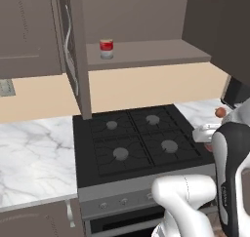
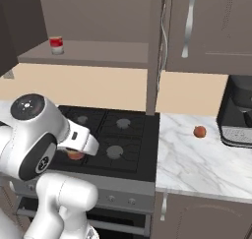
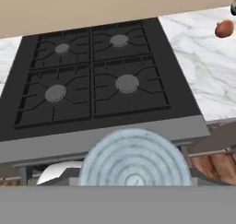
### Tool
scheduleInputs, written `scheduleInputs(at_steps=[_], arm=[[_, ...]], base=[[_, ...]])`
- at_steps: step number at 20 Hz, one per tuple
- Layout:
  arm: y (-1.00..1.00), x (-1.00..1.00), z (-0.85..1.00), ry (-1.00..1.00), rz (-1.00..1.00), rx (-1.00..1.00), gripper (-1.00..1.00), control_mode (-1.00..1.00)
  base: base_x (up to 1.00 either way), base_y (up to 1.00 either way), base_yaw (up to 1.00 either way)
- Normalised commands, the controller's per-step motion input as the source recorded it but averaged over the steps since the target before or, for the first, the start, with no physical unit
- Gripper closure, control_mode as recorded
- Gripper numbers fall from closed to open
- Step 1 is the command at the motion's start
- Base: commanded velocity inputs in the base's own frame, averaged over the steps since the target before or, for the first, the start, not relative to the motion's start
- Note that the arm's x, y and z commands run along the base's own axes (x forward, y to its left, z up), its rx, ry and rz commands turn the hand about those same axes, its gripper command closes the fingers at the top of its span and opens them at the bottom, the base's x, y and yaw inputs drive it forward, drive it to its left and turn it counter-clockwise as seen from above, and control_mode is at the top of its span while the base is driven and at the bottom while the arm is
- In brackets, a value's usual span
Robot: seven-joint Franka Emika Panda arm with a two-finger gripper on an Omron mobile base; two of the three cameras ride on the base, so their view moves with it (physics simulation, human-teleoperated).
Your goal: Restock the canned food cabinet by taking the new fresh canned food from the counter and placing it in the cabinet. Then, take the old canned food from the cabinet and place it on the counter.
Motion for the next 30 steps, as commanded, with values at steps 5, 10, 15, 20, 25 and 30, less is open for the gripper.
scheduleInputs(at_steps=[5,10,15,20,25,30], arm=[[0.17,0.0,0.77,-0.29,0.05,0.0,1.0,-1.0],[0.38,0.09,0.95,-0.16,0.03,-0.04,1.0,-1.0],[0.35,0.27,1.0,0.0,0.0,-0.05,1.0,-1.0],[0.18,0.5,0.94,0.04,0.0,-0.05,1.0,-1.0],[0.0,0.54,0.34,0.08,0.02,-0.01,1.0,-1.0],[0.0,0.1,-0.18,0.01,0.0,0.0,1.0,-1.0]], base=[[0.0,0.0,0.0],[0.0,0.0,0.0],[0.0,0.0,0.0],[0.0,0.0,0.0],[0.0,0.0,0.0],[0.0,0.0,0.0]])
